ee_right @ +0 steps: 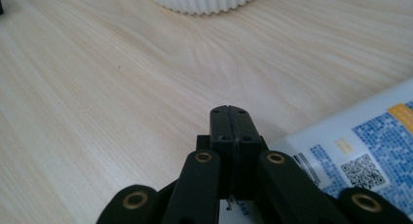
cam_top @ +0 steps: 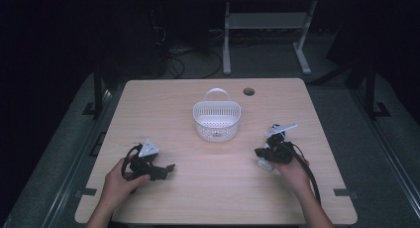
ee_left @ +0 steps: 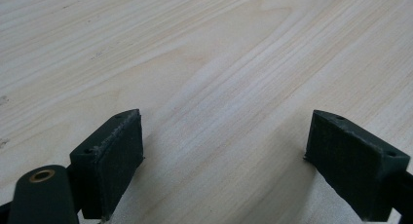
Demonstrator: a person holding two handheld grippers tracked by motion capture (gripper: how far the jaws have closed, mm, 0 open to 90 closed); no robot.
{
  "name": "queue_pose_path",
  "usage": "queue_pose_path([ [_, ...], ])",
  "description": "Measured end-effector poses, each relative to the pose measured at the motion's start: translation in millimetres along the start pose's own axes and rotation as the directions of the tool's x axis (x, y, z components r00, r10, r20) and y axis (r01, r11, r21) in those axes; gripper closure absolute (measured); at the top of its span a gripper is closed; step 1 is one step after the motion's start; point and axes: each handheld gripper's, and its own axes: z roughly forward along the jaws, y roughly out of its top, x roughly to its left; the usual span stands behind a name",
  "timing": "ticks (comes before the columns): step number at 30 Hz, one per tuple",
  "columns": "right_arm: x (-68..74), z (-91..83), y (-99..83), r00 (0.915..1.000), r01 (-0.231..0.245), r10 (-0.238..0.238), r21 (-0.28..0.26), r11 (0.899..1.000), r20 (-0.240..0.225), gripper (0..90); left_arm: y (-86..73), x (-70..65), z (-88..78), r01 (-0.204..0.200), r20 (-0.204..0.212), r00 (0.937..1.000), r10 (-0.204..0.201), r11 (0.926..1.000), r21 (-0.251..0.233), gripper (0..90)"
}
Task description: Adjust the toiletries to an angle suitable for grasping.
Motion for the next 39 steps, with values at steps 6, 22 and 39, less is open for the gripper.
queue_pose_path([
  [6,-2.0,-9.4,-11.2,0.9998,-0.018,0.018,-0.004,1.000,0.001,89.6,0.0,0.0,0.0,-0.001,0.000,1.0000,0.001,1.0000,0.000,13.3],
  [22,-9.0,-29.2,-34.1,0.9995,-0.025,0.025,0.018,1.000,0.020,89.6,0.0,0.0,0.0,0.000,0.001,1.0000,0.000,1.0000,0.001,13.3],
  [39,-23.1,-42.3,-51.6,0.9977,-0.065,0.065,0.004,0.998,0.021,89.5,0.0,0.3,-0.1,-0.004,0.001,1.0000,0.004,1.0000,0.003,13.2],
])
